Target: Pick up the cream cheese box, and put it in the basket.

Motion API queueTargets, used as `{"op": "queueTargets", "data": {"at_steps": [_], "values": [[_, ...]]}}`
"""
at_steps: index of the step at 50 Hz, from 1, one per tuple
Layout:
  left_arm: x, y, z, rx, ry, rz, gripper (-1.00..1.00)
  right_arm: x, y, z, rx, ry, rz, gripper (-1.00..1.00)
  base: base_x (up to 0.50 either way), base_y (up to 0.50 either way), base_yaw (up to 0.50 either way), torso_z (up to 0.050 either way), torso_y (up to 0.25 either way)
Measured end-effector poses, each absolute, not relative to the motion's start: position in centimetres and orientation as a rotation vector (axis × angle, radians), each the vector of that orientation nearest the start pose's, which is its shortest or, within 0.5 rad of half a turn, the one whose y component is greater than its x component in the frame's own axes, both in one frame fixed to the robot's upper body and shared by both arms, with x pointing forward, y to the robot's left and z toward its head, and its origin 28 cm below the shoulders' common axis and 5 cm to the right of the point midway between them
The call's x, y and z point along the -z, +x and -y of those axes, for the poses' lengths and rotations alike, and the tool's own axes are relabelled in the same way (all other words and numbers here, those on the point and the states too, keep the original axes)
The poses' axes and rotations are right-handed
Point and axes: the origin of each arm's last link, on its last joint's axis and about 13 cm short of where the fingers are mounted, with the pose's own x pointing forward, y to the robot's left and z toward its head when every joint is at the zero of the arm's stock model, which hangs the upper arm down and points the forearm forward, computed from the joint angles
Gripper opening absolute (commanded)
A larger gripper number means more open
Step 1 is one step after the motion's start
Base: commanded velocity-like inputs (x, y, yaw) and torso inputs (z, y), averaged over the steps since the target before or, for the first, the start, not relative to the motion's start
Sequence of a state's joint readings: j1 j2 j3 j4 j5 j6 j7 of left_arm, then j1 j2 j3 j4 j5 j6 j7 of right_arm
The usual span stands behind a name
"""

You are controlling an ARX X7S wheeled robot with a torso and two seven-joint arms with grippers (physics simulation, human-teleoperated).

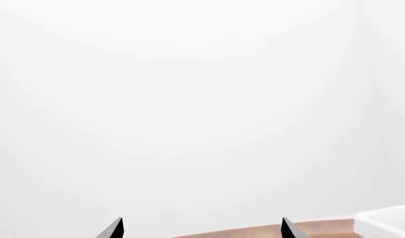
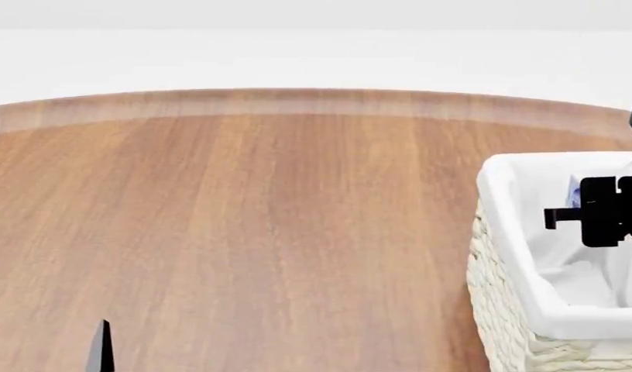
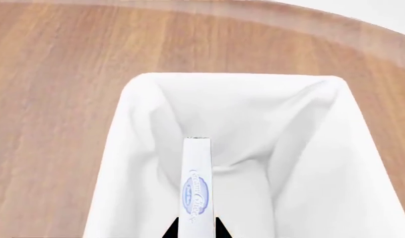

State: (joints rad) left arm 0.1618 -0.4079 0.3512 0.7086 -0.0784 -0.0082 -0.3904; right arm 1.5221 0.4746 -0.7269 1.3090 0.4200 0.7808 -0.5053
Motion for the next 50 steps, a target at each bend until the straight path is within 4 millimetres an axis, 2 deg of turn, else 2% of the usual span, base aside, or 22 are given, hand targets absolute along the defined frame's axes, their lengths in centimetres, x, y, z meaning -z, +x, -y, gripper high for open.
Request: {"op": "queueTargets", "data": {"at_steps": [21,22,39,45,50], "values": [[-11.5,14.8,-19.3,0.129,0.063,0.446,1.00,-21.2,36.8,28.9,-0.023,-0.033,-0.718,-1.00,0.00,0.00,0.00,0.000,0.000],[-11.5,14.7,-19.3,0.129,0.063,0.446,1.00,-21.2,36.8,29.0,-0.021,-0.035,-0.718,1.00,0.00,0.00,0.00,0.000,0.000],[-11.5,14.6,-19.2,0.131,0.063,0.447,1.00,-21.8,36.9,29.2,0.017,-0.092,-0.696,1.00,0.00,0.00,0.00,0.000,0.000],[-11.5,14.7,-19.3,0.131,0.062,0.448,1.00,-23.2,37.3,29.0,0.032,-0.122,-0.644,1.00,0.00,0.00,0.00,0.000,0.000],[-11.5,14.7,-19.3,0.131,0.062,0.448,1.00,-25.3,38.0,28.6,0.043,-0.144,-0.547,1.00,0.00,0.00,0.00,0.000,0.000]]}}
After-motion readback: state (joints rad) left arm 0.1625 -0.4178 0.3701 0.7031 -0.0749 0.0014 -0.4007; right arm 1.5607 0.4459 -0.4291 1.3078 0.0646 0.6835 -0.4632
